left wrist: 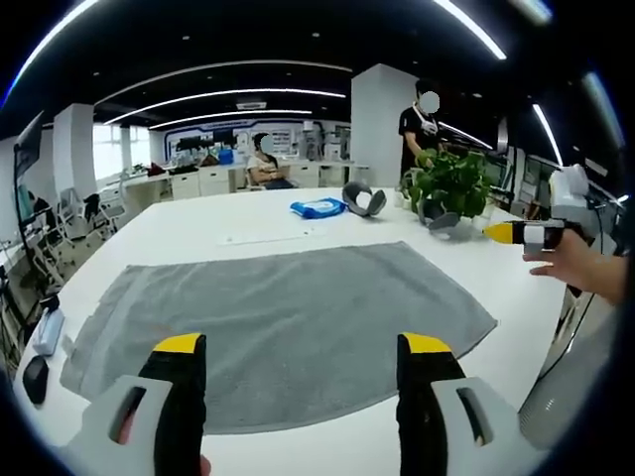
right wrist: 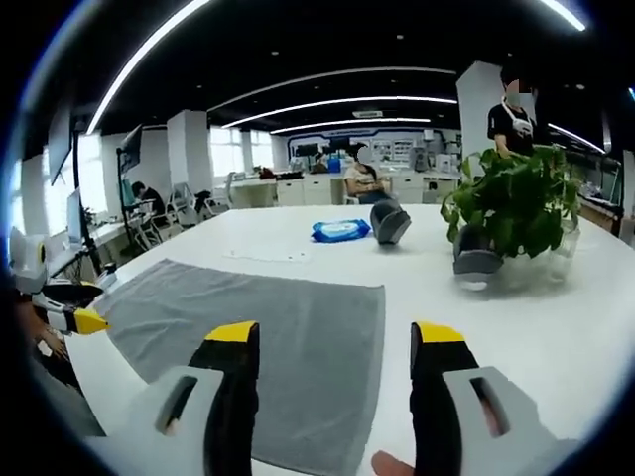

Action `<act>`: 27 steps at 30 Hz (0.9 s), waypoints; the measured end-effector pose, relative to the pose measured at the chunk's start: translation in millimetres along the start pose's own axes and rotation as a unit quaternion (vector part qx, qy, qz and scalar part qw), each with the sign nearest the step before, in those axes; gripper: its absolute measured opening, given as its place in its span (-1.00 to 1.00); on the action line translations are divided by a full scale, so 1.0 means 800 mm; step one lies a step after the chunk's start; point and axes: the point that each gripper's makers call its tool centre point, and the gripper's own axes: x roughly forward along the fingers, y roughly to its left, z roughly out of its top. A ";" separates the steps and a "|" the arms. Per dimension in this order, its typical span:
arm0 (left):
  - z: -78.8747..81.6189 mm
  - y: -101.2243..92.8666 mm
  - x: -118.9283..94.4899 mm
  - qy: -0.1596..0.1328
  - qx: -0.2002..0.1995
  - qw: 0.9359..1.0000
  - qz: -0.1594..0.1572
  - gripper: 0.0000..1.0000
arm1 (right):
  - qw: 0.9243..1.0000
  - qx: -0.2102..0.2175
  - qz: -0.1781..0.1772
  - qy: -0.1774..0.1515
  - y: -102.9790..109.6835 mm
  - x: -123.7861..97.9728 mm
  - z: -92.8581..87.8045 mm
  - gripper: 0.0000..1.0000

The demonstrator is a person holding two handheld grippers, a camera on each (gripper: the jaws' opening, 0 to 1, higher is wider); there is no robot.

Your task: Fold the towel on the table until its edges align and the towel forms a compact rectangular stack.

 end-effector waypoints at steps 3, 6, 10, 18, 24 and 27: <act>-0.001 -0.002 0.001 0.003 0.000 1.000 -0.003 0.56 | 0.999 0.018 -0.008 0.038 -0.013 0.001 -0.031 0.06; -0.002 -0.002 0.000 0.004 0.003 1.000 -0.003 0.56 | 0.997 0.038 -0.018 0.063 -0.022 0.000 -0.056 -0.04; -0.002 -0.002 0.000 0.004 0.003 1.000 -0.003 0.56 | 0.996 0.047 -0.013 0.076 -0.020 0.005 -0.064 -0.11; 0.002 0.003 -0.002 -0.003 -0.002 1.000 0.004 0.56 | 0.989 0.034 -0.023 0.140 -0.022 0.009 -0.108 -0.35; 0.003 0.005 -0.002 -0.004 -0.002 1.000 0.007 0.54 | 0.982 0.048 -0.033 0.179 -0.030 0.005 -0.134 -0.48; 0.005 0.006 -0.003 -0.006 -0.002 1.000 0.008 0.54 | 0.980 0.055 -0.036 0.188 -0.032 0.003 -0.140 -0.54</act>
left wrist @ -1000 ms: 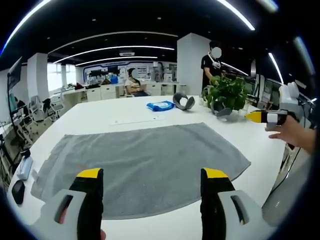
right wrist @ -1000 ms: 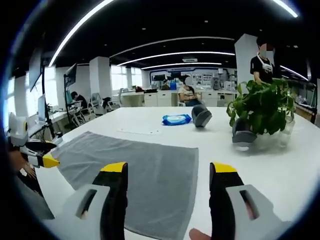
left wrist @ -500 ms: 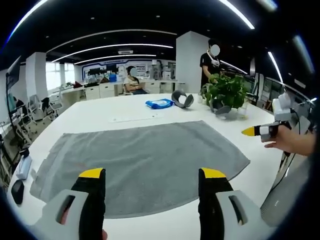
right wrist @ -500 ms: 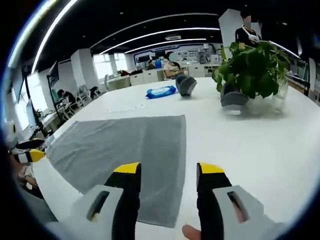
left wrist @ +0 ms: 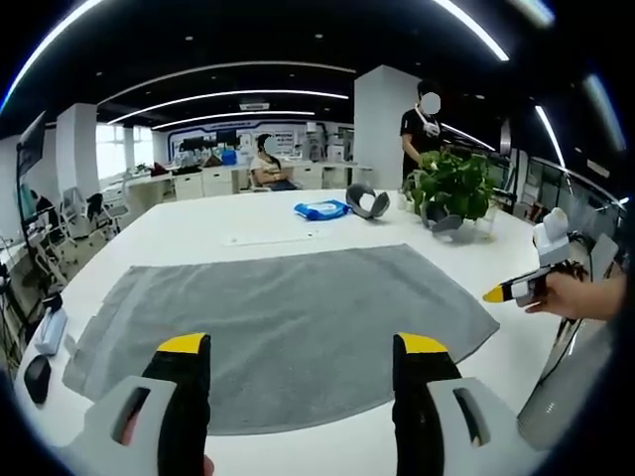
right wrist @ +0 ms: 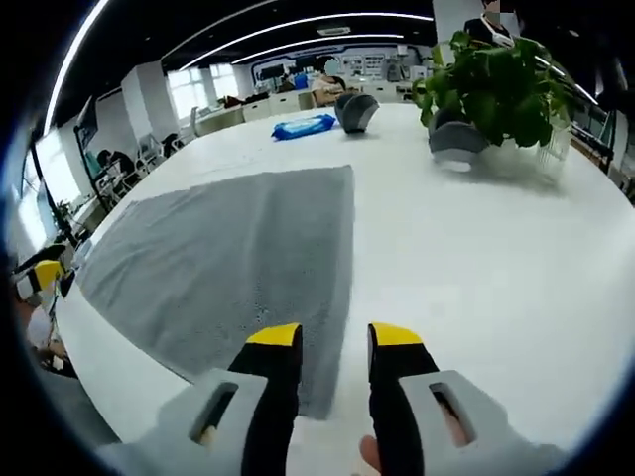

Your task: Fold the towel on the table until its edges align and the towel forms a compact rectangular stack.

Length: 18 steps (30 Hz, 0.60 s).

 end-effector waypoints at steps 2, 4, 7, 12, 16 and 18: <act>0.001 0.000 -0.001 -0.002 -0.001 1.000 0.001 0.54 | 1.000 0.006 0.004 0.004 0.002 0.000 -0.002 -0.56; 0.001 0.001 0.000 -0.001 -0.003 1.000 0.001 0.53 | 1.000 0.010 0.009 0.008 0.004 0.001 -0.004 -0.58; 0.000 0.000 0.000 0.001 -0.001 1.000 0.000 0.53 | 1.000 0.007 0.012 0.020 0.007 0.003 -0.010 -0.64; -0.004 -0.004 0.001 0.007 0.004 1.000 -0.003 0.52 | 0.999 0.010 0.021 0.037 0.012 0.006 -0.018 -0.63; -0.009 -0.014 0.004 0.014 -0.012 1.000 -0.017 0.52 | 0.998 0.000 0.021 0.056 0.015 0.009 -0.028 -0.64; -0.011 -0.020 0.006 0.017 -0.009 1.000 -0.023 0.51 | 0.998 -0.004 0.021 0.064 0.016 0.010 -0.032 -0.64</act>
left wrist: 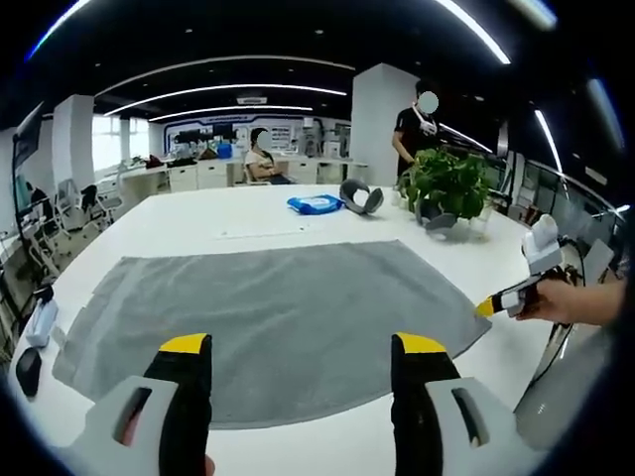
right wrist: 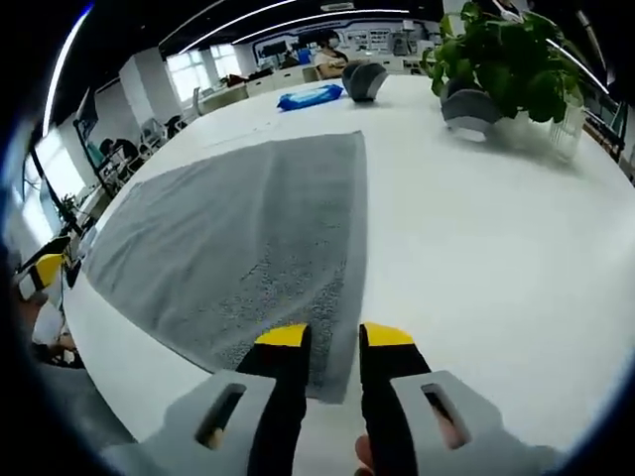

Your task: Fold the towel on the table until its edges align and the towel forms a compact rectangular stack.

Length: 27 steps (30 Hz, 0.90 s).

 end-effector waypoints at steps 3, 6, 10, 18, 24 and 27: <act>-0.001 -0.006 0.002 0.004 0.001 1.000 -0.006 0.49 | 1.000 -0.003 0.001 0.003 -0.002 0.001 -0.003 -0.66; -0.004 -0.010 0.006 0.011 0.000 1.000 -0.008 0.48 | 1.000 -0.023 -0.014 0.015 -0.005 0.002 -0.007 -0.69; 0.005 -0.011 0.014 0.016 0.009 1.000 -0.011 0.48 | 0.998 -0.058 -0.029 0.020 -0.005 0.004 -0.007 -0.75; 0.063 -0.009 0.036 -0.005 0.017 1.000 -0.019 0.45 | 0.997 -0.061 -0.030 0.023 -0.006 0.002 -0.005 -0.78; 0.103 -0.021 0.057 -0.020 0.031 0.999 -0.027 0.40 | 0.997 -0.061 -0.024 0.036 -0.003 0.002 -0.007 -0.95; 0.117 -0.033 0.071 -0.021 0.027 0.999 -0.038 0.37 | 0.997 -0.067 -0.023 0.040 -0.002 0.003 -0.006 -0.96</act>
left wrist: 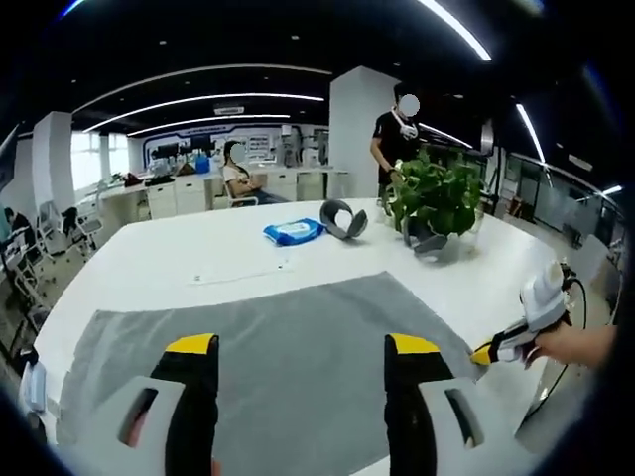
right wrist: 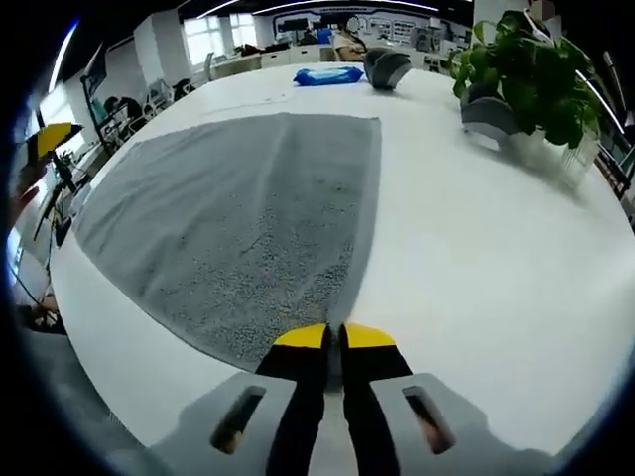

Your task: Fold the towel on the table until its edges align and the towel forms a compact rectangular stack.

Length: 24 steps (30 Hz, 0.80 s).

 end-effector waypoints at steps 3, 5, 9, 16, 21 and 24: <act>0.014 -0.013 0.016 -0.004 -0.005 1.000 -0.009 0.35 | 1.000 -0.012 -0.001 0.005 0.001 0.000 -0.001 -0.97; 0.021 -0.022 0.028 -0.005 0.003 1.000 -0.015 0.35 | 1.000 -0.020 -0.002 0.005 0.002 0.000 0.000 -0.97; 0.035 -0.042 0.052 -0.004 0.028 0.999 -0.027 0.33 | 0.999 -0.034 -0.003 0.007 0.003 -0.001 0.000 -0.98; 0.054 -0.078 0.094 -0.005 0.040 0.998 -0.054 0.31 | 0.999 -0.046 0.000 0.020 0.005 -0.001 -0.002 -0.98; 0.059 -0.103 0.126 -0.002 0.041 0.997 -0.072 0.28 | 0.999 -0.049 0.002 0.024 0.005 -0.001 -0.003 -0.98; 0.057 -0.118 0.142 0.006 0.037 0.996 -0.086 0.22 | 0.998 -0.051 0.005 0.025 0.006 -0.001 -0.003 -0.98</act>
